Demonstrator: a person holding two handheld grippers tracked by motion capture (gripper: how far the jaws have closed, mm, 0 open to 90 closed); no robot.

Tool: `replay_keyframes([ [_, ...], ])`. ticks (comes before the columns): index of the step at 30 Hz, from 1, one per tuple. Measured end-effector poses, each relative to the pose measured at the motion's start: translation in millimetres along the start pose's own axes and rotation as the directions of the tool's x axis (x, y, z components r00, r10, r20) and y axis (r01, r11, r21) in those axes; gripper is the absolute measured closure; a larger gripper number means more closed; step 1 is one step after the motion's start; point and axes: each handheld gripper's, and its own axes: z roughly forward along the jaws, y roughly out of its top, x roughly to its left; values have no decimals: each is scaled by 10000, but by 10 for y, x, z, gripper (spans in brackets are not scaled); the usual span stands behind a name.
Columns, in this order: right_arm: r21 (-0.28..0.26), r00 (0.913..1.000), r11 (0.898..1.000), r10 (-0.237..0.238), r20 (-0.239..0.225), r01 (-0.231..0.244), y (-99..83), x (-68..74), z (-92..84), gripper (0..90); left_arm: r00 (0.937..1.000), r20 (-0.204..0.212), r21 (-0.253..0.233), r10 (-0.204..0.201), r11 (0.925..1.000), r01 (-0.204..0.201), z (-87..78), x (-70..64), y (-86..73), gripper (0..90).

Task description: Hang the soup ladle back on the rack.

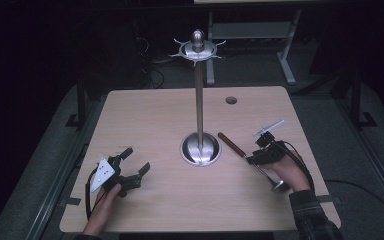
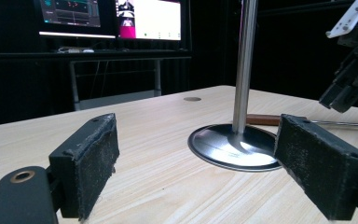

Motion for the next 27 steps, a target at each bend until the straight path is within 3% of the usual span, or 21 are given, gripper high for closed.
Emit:
replay_keyframes([
  [15, 528, 9997, 9985, -158, 161, 149, 381, -11, 244, 580, 10000, 29, -20, 94, 10000, -94, -1, 6, 1, 131],
  [17, 413, 9999, 9991, -142, 77, 139, 406, -27, 278, 584, 10000, 31, -16, 83, 10000, -83, -1, 5, 1, 131],
  [27, 1038, 9988, 9943, -301, 389, 260, 450, -69, 437, 608, 10000, 28, -19, 95, 10000, -95, -1, 6, 1, 131],
])
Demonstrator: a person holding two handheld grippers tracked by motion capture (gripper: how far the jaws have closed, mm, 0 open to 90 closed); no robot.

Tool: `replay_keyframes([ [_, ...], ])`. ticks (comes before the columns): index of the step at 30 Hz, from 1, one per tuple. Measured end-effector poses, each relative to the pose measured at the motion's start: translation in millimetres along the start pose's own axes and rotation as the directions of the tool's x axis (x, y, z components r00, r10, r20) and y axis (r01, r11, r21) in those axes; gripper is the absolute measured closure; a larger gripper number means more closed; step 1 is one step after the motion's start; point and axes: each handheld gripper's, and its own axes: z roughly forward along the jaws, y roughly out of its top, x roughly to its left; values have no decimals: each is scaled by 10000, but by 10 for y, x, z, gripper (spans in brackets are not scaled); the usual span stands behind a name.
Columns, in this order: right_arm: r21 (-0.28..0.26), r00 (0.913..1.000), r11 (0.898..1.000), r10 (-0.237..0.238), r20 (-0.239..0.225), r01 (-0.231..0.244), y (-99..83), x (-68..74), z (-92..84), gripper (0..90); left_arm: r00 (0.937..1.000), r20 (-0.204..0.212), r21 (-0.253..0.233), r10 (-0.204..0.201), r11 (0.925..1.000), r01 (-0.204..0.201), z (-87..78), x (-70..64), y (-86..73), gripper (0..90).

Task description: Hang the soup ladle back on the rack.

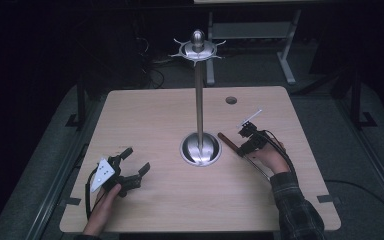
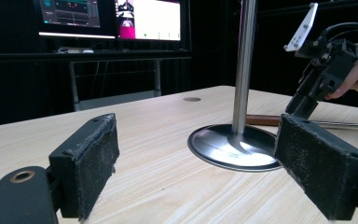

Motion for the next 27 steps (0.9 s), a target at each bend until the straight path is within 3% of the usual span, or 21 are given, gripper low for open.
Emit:
replay_keyframes([
  [9, 364, 10000, 9993, -9, 52, 8, -10, 5, 111, 654, 10000, 5, 7, -3, 10000, 3, 0, 0, 0, 131],
  [27, 362, 9992, 9993, -139, 369, 126, -5, 53, 117, 727, 10000, 5, 6, 11, 10000, -11, 0, 0, 0, 131],
])
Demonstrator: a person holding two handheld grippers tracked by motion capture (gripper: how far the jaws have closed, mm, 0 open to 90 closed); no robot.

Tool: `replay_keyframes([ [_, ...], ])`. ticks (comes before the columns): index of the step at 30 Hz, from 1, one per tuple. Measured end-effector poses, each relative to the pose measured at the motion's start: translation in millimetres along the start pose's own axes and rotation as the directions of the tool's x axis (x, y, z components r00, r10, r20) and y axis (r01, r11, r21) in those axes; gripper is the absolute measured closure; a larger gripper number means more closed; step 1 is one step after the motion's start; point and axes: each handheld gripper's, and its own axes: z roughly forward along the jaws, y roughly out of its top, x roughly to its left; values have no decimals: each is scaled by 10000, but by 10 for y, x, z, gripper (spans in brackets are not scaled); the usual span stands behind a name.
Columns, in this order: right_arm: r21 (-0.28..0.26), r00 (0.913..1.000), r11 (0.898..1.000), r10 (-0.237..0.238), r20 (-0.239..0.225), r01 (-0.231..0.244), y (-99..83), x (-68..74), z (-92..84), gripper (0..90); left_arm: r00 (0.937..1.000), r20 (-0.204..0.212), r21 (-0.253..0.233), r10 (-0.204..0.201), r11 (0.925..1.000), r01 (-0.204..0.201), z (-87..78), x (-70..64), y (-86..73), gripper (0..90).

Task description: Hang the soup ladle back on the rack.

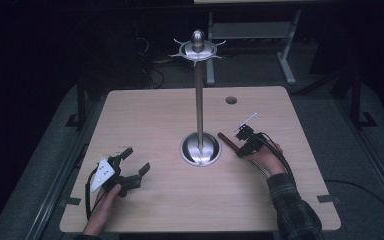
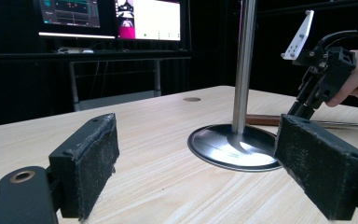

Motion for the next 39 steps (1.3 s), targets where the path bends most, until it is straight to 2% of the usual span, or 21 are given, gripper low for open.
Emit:
replay_keyframes([
  [11, -49, 9999, 10000, -28, 112, 28, -13, 14, -28, 730, 10000, 20, -2, -17, 10000, 17, 1, 1, 0, 131],
  [21, -877, 9997, 9959, 242, -21, -243, -65, -26, -223, 730, 10000, 21, 3, -21, 10000, 21, 1, 0, 0, 131],
  [24, -1334, 9996, 9906, 275, -116, -288, -85, -39, -293, 730, 10000, 23, 8, -23, 10000, 23, 1, 1, 0, 131],
  [26, -1446, 9994, 9890, 303, -147, -321, -91, -41, -321, 730, 10000, 20, 7, -28, 10000, 28, 2, 0, 0, 131],
  [28, -1824, 9993, 9826, 320, -205, -352, -108, -43, -394, 730, 10000, 19, 11, -26, 10000, 26, 2, 0, 0, 131],
  [29, -1824, 9993, 9826, 320, -205, -352, -108, -43, -394, 730, 10000, 19, 11, -26, 10000, 26, 2, 0, 0, 131],
  [30, -2087, 9991, 9772, 344, -228, -384, -118, -46, -442, 730, 10000, 24, 19, -23, 10000, 23, 2, 0, 1, 131],
  [31, -2087, 9991, 9772, 344, -228, -384, -118, -46, -442, 730, 10000, 24, 19, -23, 10000, 23, 2, 0, 1, 131],
  [39, -2910, 9978, 9547, 542, -374, -628, -164, -75, -606, 730, 10000, 32, 24, -27, 10000, 27, 3, -1, 1, 131],
])
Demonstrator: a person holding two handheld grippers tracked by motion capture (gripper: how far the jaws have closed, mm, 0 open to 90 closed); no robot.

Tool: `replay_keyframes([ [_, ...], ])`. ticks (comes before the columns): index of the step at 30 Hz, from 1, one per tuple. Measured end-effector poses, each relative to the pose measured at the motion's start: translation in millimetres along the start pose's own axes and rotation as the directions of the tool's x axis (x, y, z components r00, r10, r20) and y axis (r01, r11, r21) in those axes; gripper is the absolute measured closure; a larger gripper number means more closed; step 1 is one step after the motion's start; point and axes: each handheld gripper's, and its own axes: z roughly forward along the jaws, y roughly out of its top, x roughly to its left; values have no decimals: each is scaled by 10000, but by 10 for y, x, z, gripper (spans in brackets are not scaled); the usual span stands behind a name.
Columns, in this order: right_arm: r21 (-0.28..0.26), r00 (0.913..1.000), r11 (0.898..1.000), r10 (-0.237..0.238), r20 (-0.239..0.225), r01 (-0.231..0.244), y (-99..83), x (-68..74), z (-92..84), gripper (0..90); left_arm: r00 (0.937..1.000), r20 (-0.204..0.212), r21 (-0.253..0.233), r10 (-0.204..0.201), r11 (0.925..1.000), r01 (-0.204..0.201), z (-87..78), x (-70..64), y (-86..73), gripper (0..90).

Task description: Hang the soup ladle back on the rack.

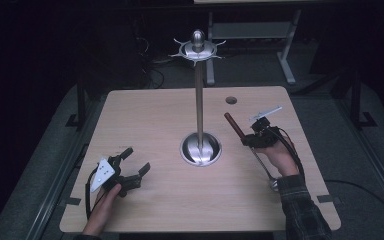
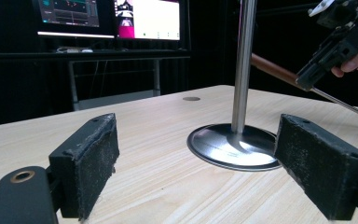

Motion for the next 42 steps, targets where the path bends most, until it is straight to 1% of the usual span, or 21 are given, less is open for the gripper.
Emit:
replay_keyframes([
  [5, -561, 9999, 9984, 35, -127, -42, 0, -11, -99, 730, 10000, 1, 2, -10, 10000, 10, 0, -1, 0, 131],
  [7, -764, 9999, 9971, -40, -164, 28, 0, -19, -134, 730, 10000, 3, -1, 6, 10000, -6, 0, 1, 0, 131],
  [8, -764, 9999, 9971, -40, -164, 28, 0, -19, -134, 730, 10000, 3, -1, 6, 10000, -6, 0, 1, 0, 131],
  [9, -912, 9997, 9958, 71, -247, -93, -3, -21, -167, 730, 10000, 6, -1, -6, 10000, 6, 1, 1, 0, 131],
  [13, -1312, 9991, 9913, 18, -413, -72, -15, -37, -228, 730, 10000, 9, 0, -6, 10000, 6, 1, 2, 0, 131],
  [14, -1403, 9988, 9900, 83, -481, -149, -18, -33, -248, 730, 10000, 9, 3, -4, 10000, 4, 0, 2, 0, 131],
  [17, -1820, 9978, 9832, -11, -662, -110, -19, -38, -307, 730, 10000, 12, 4, -10, 10000, 10, 1, 1, 0, 131],
  [18, -1820, 9978, 9832, -11, -662, -110, -19, -38, -307, 730, 10000, 12, 4, -10, 10000, 10, 1, 1, 0, 131],
  [20, -2251, 9966, 9743, -109, -822, -79, -18, -34, -369, 731, 10000, 13, 6, -14, 10000, 14, 1, 1, 0, 131],
  [22, -2482, 9954, 9686, -122, -953, -118, -19, -28, -394, 731, 10000, 12, 6, -18, 10000, 18, 1, 0, 0, 131],
  [23, -2634, 9949, 9647, -228, -980, -38, -20, -31, -405, 731, 10000, 12, 5, -13, 10000, 13, 1, 0, 0, 131],
  [24, -2634, 9949, 9647, -228, -980, -38, -20, -31, -405, 731, 10000, 12, 5, -13, 10000, 13, 1, 0, 0, 131],
  [25, -2886, 9934, 9575, -326, -1098, -5, -21, -35, -428, 731, 10000, 12, 3, -12, 10000, 12, 1, 1, 0, 131],
  [29, -3285, 9899, 9445, -396, -1358, -72, -26, -44, -477, 731, 10000, 15, 6, -6, 10000, 6, 1, 2, 0, 131],
  [30, -3444, 9890, 9387, -384, -1426, -132, -28, -45, -489, 731, 10000, 15, 9, -5, 10000, 5, 1, 2, 0, 131],
  [32, -3587, 9879, 9332, -366, -1510, -202, -30, -46, -511, 731, 10000, 19, 7, -21, 10000, 21, 1, 1, 0, 131],
  [35, -3858, 9868, 9223, -425, -1564, -214, -32, -46, -544, 732, 10000, 22, 12, -12, 10000, 12, 1, 1, 0, 131],
  [36, -3858, 9868, 9223, -425, -1564, -214, -32, -46, -544, 732, 10000, 22, 12, -12, 10000, 12, 1, 1, 0, 131],
  [37, -4004, 9861, 9160, -443, -1603, -239, -33, -40, -566, 732, 10000, 21, 7, -13, 10000, 13, 1, 1, 0, 131],
  [40, -4262, 9853, 9044, -549, -1617, -195, -32, -32, -594, 732, 10000, 24, 8, -18, 10000, 18, 1, 1, 0, 131],
  [42, -4385, 9850, 8985, -576, -1625, -198, -30, -25, -613, 732, 10000, 25, 13, -13, 10000, 13, 1, 1, 0, 131],
])
